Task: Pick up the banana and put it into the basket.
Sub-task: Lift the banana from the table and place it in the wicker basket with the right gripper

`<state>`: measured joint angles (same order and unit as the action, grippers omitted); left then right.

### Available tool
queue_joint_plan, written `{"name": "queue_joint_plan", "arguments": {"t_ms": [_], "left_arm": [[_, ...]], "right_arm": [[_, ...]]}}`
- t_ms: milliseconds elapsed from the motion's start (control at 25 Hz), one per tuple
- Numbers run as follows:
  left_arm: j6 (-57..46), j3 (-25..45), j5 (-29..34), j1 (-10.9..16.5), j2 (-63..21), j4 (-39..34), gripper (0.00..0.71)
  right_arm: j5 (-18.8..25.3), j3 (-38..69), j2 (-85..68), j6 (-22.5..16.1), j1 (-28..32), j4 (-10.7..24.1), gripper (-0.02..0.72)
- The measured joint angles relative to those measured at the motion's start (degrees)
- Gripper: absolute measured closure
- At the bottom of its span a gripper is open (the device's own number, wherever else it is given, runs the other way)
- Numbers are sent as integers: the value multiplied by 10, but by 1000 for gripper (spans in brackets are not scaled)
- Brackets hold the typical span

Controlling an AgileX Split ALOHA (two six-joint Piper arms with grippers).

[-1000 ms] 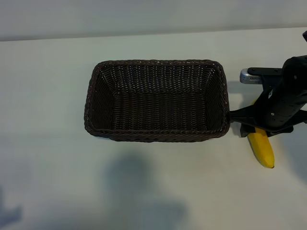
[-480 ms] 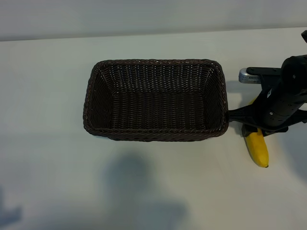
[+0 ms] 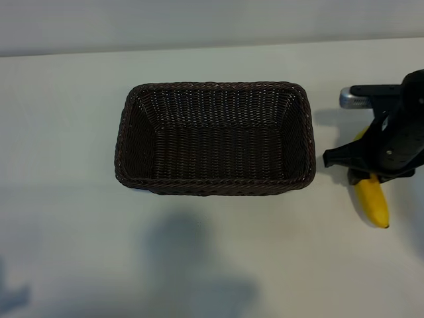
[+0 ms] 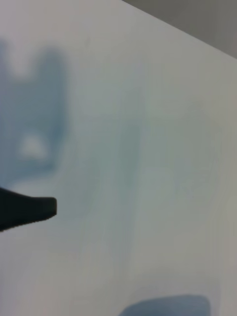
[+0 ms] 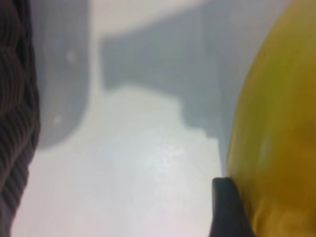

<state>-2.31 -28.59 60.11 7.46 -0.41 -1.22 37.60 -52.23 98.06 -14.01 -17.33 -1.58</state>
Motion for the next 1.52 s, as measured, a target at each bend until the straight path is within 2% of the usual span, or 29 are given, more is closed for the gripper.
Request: {"name": "queue_joint_plan", "arguments": {"t_ms": [80,200,360,560,760,880,1120,1240,1360,1520], "left_arm": [[0,0,0,0,0,0,162],[0,0,0,0,0,0,162],[0,0,0,0,0,0,162],[0,0,0,0,0,0,162],[0,0,0,0,0,0,162],[0,0,0,0,0,0,162],[0,0,0,0,0,0,162],[0,0,0,0,0,0,162],[0,0,0,0,0,0,162],[0,0,0,0,0,0,162]], "right_arm": [[22,-6,-19,0,0,5,285],[83,-48,-31,12,0,12,285],[166,-142,-32,60,0,16,285],[199,-229,-31,94,0,10,285],[240,-289,-1,155,-6,-46,285],[265,-334,32,178,-32,-62,285],[301,-424,91,222,-116,-57,285],[298,-448,105,279,-152,-49,285],[274,-452,106,348,-183,-44,285],[226,-452,109,478,-220,-26,285]]}}
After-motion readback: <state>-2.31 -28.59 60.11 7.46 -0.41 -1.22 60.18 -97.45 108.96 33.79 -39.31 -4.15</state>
